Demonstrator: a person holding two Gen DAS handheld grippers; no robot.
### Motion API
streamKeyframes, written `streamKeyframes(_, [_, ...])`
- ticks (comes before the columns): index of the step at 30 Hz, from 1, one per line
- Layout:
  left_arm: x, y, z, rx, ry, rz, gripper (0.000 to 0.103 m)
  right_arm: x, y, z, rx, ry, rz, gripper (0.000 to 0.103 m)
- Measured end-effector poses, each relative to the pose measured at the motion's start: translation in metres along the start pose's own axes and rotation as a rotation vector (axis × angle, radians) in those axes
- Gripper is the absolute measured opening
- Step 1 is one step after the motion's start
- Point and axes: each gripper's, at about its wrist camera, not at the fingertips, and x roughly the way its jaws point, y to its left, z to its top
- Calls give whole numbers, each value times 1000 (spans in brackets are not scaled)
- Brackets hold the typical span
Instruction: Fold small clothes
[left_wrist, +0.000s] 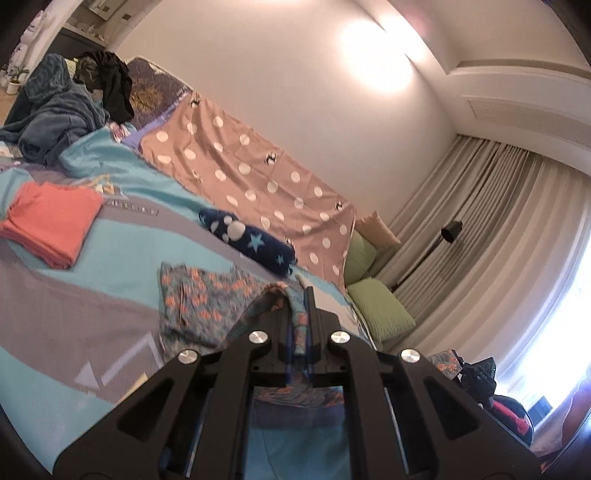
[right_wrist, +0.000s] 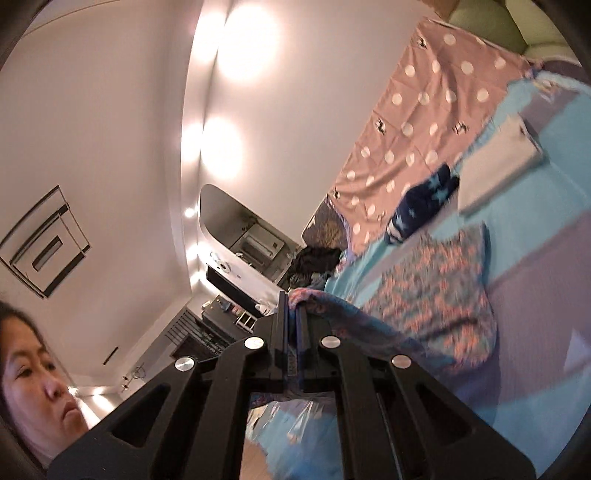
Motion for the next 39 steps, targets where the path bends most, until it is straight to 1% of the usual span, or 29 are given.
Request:
streamKeyframes(4, [10,2,19,-4,-28,-3,5,22,9,25,-60,-13,-30,3])
streamKeyframes(7, [29,2,34,2,-29,2,5,39,13,40,-102,-16,-58,3])
streamKeyframes(11, [61,6,54,-7,-9,10,5,60,6,55,-126,-13,-101,3])
streamKeyframes(14, [86,12,66,-12,13,31,5,72,-5,66,-130,-24,-147,3])
streamKeyframes(16, [103,17,73,-16,25,46,5,83,-14,74,-132,-29,-196,3])
streamKeyframes(20, [148,36,85,-46,73,74,5,110,-40,92,-117,-22,-265,3])
streamKeyframes(23, [181,55,88,-76,117,105,5,135,-67,108,-87,1,-318,3])
streamKeyframes(25, [208,68,88,-81,150,144,5,158,-95,117,-54,26,-373,3])
streamKeyframes(28, [248,94,81,-64,206,236,5,185,-133,121,-7,66,-429,3])
streamKeyframes(30, [274,118,69,-90,254,291,5,207,-165,119,26,109,-476,3])
streamKeyframes(33, [295,150,48,-158,318,319,6,231,-207,110,80,179,-547,3])
streamKeyframes(35, [302,161,38,-171,341,329,6,238,-230,102,113,215,-583,4])
streamKeyframes(39, [303,170,31,-186,357,318,11,235,-246,94,138,239,-601,6])
